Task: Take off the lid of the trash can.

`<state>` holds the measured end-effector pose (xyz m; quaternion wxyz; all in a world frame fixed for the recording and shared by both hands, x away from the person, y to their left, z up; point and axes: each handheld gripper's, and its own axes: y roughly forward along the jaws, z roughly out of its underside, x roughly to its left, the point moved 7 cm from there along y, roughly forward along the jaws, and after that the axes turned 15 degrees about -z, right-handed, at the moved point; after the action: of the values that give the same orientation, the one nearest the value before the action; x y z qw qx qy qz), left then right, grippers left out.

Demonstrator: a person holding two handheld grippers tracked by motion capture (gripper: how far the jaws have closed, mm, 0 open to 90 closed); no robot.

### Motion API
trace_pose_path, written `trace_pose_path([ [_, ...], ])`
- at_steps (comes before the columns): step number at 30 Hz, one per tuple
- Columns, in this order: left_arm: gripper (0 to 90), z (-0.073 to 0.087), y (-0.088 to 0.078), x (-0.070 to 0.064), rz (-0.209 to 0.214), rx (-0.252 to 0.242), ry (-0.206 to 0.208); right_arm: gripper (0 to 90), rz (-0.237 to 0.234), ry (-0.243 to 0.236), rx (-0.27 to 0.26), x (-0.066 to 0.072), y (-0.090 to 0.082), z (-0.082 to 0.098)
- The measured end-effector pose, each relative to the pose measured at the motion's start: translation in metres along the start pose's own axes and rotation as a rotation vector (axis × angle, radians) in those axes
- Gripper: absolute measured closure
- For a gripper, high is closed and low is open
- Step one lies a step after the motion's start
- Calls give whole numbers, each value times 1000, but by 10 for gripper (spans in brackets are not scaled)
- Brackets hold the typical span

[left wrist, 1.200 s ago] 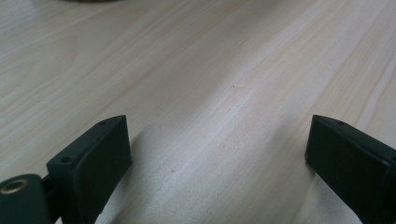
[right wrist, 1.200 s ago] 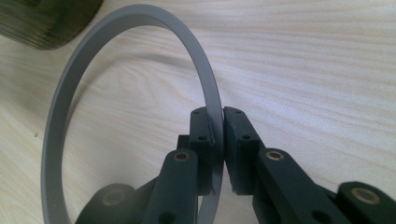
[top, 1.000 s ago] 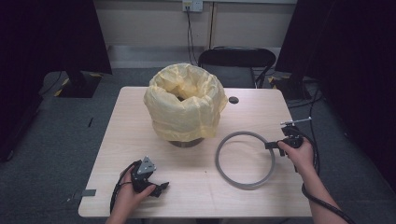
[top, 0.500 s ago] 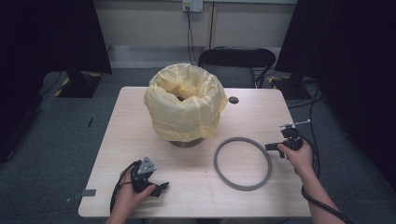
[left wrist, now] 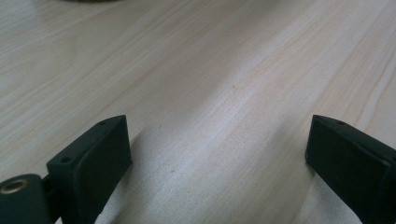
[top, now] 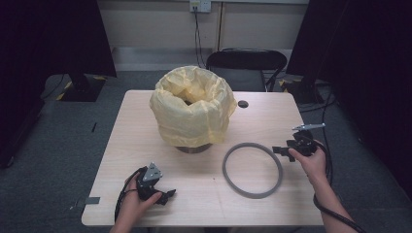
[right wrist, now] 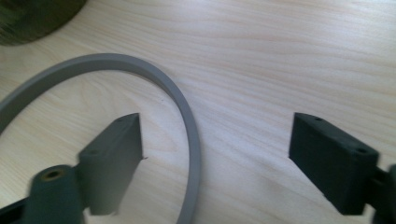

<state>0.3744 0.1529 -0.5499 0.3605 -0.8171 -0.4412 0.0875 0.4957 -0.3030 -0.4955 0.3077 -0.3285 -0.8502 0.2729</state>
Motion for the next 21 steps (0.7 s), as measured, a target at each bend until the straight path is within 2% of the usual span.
trace_pose_path([
  [2, 61, 0, 0, 0, 1, -1, 0, 158, 15, -18, 7, 0, 0, 0],
  [4, 61, 0, 0, 0, 0, 0, 0, 158, 13, -17, 12, 0, 0, 2],
  [9, 61, 0, 0, 0, 1, -1, 0, 158, -19, -39, 23, 4, 3, 2],
  [15, 61, 0, 0, 0, 1, -1, 0, 159, 1, -96, 37, 5, 7, 3],
  [16, 61, 0, 0, 0, 1, -1, 0, 159, -6, -107, 49, 7, 8, 3],
  [18, 60, 0, 0, 0, 1, -1, 0, 159, 8, -131, 63, 7, 9, 3],
  [21, 60, 0, 0, 0, 0, 0, 0, 156, -2, -137, 58, 7, 12, 2],
])
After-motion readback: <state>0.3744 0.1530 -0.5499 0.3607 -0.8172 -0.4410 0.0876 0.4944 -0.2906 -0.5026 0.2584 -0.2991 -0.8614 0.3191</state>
